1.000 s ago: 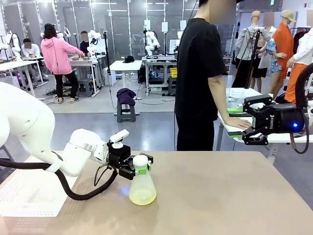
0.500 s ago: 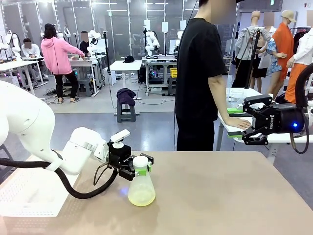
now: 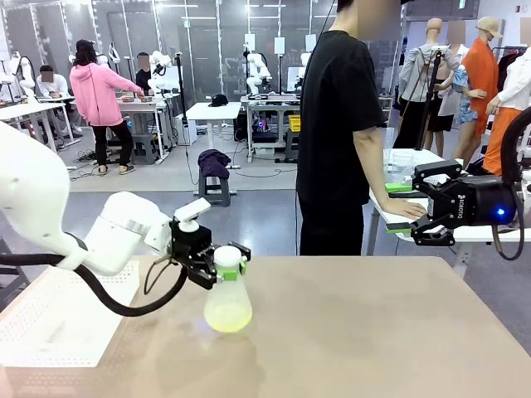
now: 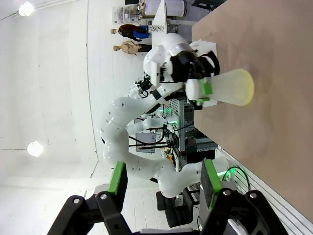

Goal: Prepare the solutions needed for the experiment.
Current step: When the human places the Big flask in the center of the table, pick up the Big flask and place it in the left Organizing basket.

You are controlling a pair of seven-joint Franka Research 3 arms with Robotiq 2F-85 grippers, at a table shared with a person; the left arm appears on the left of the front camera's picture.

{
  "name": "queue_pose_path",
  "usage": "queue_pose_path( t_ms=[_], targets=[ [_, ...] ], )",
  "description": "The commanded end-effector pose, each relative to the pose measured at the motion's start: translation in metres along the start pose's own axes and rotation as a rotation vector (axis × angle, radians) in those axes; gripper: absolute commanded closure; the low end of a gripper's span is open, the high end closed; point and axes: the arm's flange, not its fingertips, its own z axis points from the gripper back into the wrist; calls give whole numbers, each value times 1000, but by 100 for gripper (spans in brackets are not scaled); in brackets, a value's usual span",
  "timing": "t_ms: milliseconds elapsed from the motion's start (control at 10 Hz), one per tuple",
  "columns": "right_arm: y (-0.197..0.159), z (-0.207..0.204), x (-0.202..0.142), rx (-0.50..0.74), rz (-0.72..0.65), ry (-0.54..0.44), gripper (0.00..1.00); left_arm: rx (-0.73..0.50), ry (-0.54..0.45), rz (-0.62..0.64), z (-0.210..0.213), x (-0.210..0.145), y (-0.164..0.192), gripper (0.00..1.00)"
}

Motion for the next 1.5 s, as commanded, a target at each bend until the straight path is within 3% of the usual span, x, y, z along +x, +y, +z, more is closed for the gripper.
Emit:
queue_pose_path(
  t_ms=[0,400,700,900,1200,1400],
  targets=[
    [2,-1,0,13,-4,-2,24,64,40,-49,18,39,-24,100],
    [2,-1,0,13,-4,-2,24,156,69,-114,74,113,-74,100],
    [2,-1,0,13,-4,-2,24,319,82,-176,134,149,-130,100],
    [2,-1,0,13,-4,-2,24,455,98,-214,179,154,-183,100],
    [2,-1,0,13,-4,-2,24,619,38,-275,231,142,-248,100],
    [2,-1,0,13,-4,-2,24,682,9,-284,253,123,-266,100]
  ],
)
